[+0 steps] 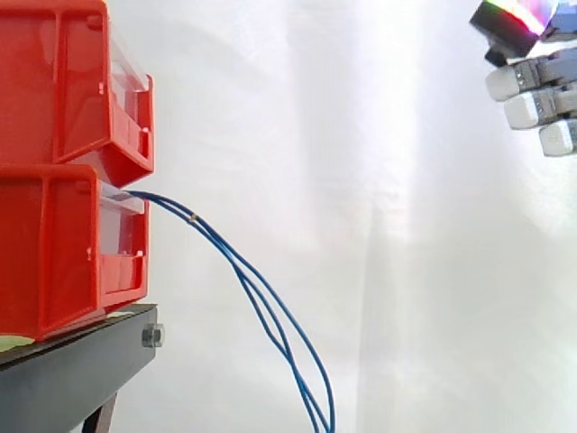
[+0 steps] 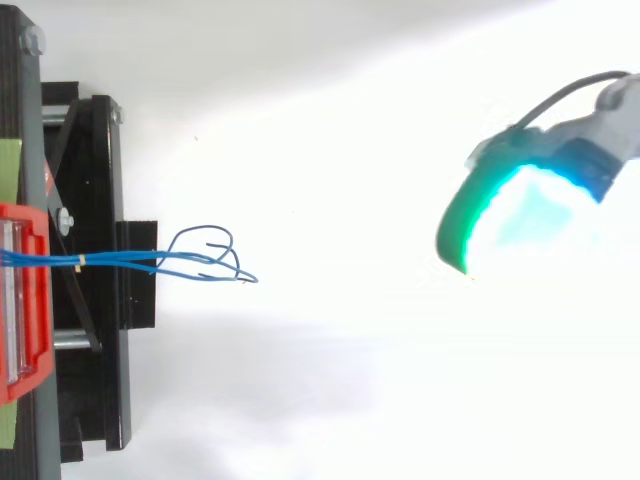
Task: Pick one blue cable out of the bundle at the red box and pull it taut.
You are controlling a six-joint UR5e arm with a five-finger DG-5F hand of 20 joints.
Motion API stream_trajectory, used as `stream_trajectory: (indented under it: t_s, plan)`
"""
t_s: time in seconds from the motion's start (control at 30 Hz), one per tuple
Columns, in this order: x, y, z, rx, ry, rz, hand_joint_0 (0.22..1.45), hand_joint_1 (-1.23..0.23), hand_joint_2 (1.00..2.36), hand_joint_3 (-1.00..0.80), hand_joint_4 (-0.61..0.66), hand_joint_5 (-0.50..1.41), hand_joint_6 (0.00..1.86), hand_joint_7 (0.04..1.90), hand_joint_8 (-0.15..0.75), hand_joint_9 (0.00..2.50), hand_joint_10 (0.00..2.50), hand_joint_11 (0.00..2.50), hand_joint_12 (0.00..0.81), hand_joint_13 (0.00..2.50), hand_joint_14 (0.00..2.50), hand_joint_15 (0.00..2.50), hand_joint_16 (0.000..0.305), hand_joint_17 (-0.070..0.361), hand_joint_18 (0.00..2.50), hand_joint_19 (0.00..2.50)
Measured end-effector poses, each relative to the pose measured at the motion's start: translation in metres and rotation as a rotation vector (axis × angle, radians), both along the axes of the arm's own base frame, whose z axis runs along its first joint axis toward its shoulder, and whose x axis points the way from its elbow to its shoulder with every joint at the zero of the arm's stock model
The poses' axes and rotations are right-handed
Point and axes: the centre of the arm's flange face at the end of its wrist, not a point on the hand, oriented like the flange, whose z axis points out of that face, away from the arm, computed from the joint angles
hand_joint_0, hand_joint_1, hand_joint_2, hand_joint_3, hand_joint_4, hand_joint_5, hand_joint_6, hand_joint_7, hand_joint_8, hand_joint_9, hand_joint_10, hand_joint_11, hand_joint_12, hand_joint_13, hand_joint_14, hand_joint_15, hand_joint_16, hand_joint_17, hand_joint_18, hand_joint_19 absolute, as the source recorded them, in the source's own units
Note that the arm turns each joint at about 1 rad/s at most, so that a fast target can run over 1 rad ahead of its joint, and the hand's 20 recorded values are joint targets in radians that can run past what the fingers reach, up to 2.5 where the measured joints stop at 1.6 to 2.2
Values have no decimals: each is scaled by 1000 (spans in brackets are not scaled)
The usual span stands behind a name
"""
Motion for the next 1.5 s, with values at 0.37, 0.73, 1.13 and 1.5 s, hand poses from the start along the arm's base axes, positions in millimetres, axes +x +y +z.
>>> stream_trajectory:
  t_s: [0.37,0.73,1.13,1.5]
  plan:
    - [33,4,-10,4,-6,23,537,-539,1000,-500,270,-226,502,705,319,415,2,72,416,459,5,123,63,142,420,246]
    - [46,0,-43,3,30,-22,538,-539,1000,-500,275,-224,502,704,322,422,2,72,418,477,3,131,63,141,447,274]
    - [57,-5,-60,-25,16,-73,544,-545,1000,-500,266,-225,502,700,343,745,8,330,425,543,4,145,61,138,490,279]
    - [77,-5,-79,-72,-59,-116,548,-549,1000,-500,261,-226,502,700,342,721,8,314,427,564,4,152,61,138,522,285]
